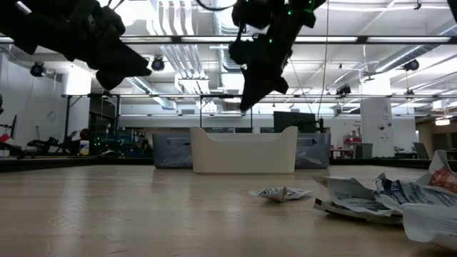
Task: Pick & Place First Aid Supplies
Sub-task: Put the orange ointment pack into the white bin
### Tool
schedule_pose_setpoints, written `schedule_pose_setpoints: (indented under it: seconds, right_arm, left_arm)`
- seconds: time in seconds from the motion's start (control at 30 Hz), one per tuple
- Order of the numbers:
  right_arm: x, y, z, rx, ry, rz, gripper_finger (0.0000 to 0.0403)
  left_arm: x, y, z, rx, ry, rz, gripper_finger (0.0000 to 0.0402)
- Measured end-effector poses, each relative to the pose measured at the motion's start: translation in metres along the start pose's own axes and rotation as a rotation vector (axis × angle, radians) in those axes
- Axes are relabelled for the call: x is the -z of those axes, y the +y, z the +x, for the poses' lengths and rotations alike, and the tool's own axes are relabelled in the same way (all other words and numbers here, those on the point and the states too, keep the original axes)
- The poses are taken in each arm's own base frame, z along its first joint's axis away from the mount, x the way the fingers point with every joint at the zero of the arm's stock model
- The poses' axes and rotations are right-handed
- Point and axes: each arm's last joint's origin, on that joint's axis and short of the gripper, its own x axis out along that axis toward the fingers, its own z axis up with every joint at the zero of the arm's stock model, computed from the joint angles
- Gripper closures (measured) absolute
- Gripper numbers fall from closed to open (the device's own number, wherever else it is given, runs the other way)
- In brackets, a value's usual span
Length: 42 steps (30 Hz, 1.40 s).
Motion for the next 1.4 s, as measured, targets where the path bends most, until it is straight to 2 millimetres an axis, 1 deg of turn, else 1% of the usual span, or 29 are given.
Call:
schedule_pose_setpoints:
  seconds: [0.2, 0.4, 0.6, 0.73, 0.83, 0.97, 1.33, 1.4]
  right_arm:
    - [-0.003, -0.018, 0.022, 0.042, 0.056, -0.055, 0.0392]
    - [-0.005, -0.03, 0.031, 0.058, 0.075, -0.075, 0.0392]
    - [-0.003, -0.035, 0.046, 0.064, 0.111, -0.185, 0.0392]
    - [0.001, -0.035, 0.058, 0.046, 0.15, -0.208, 0.0392]
    - [0.003, -0.033, 0.061, -0.009, 0.166, -0.207, 0.0392]
    - [0.003, -0.033, 0.062, -0.02, 0.171, -0.232, 0.0382]
    - [0.003, -0.032, 0.062, -0.065, 0.176, -0.228, 0.0312]
    - [0.003, -0.031, 0.058, -0.091, 0.176, -0.223, 0.0303]
  left_arm:
    - [-0.008, -0.002, 0.0, 0.012, -0.083, -0.01, 0.0282]
    - [-0.009, -0.001, 0.0, -0.01, -0.098, -0.021, 0.0282]
    - [-0.009, -0.001, 0.0, -0.013, -0.1, -0.022, 0.0282]
    - [-0.009, -0.001, 0.0, -0.013, -0.101, -0.023, 0.0282]
    - [-0.009, -0.001, 0.0, -0.013, -0.101, -0.024, 0.0282]
    - [-0.009, -0.001, 0.0, -0.012, -0.101, -0.039, 0.0282]
    - [-0.009, -0.001, 0.0, -0.012, -0.1, -0.047, 0.0282]
    - [-0.009, -0.001, 0.0, -0.011, -0.1, -0.062, 0.0282]
